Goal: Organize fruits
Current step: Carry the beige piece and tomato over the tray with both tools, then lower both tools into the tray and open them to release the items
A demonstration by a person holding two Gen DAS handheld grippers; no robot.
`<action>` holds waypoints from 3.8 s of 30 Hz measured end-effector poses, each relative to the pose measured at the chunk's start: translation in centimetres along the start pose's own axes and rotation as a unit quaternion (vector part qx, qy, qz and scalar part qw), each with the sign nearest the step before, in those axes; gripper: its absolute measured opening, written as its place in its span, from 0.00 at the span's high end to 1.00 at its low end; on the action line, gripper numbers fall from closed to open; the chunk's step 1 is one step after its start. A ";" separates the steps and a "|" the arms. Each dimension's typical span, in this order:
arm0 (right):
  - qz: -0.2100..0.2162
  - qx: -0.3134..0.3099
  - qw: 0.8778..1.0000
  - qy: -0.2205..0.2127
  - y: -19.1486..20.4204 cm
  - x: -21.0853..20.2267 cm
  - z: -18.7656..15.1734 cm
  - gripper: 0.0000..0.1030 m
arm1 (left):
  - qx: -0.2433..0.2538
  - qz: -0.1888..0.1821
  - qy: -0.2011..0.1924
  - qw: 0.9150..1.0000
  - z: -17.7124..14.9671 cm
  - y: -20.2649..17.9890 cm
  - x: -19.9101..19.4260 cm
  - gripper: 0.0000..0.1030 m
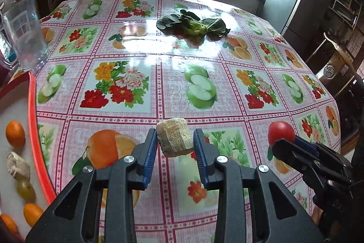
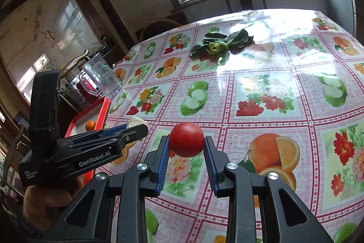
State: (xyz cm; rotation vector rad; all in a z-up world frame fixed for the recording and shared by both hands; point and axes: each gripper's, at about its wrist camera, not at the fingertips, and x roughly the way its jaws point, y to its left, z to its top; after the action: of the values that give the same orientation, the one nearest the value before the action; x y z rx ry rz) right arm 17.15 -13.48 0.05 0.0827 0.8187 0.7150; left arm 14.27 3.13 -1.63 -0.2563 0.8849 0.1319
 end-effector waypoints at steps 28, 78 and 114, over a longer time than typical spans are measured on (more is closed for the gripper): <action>0.075 -0.097 0.992 0.034 12.6 -0.8 -4.2 0.70 | -0.044 0.026 -0.046 0.998 -7.7 5.8 -9.3 0.71; 0.115 -0.189 0.968 0.120 22.6 7.1 -7.4 0.70 | -0.178 0.076 -0.072 0.978 -15.0 20.0 -16.1 0.71; 0.128 -0.189 0.966 0.124 21.3 6.2 -7.3 0.56 | -0.170 0.087 -0.059 0.980 -16.2 19.3 -16.3 0.62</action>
State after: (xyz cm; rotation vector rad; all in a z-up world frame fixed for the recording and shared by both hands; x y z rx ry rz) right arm 3.26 5.15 -1.93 -0.2548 0.9042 1.1317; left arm -12.30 17.11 -1.93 -0.4846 0.7623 0.4593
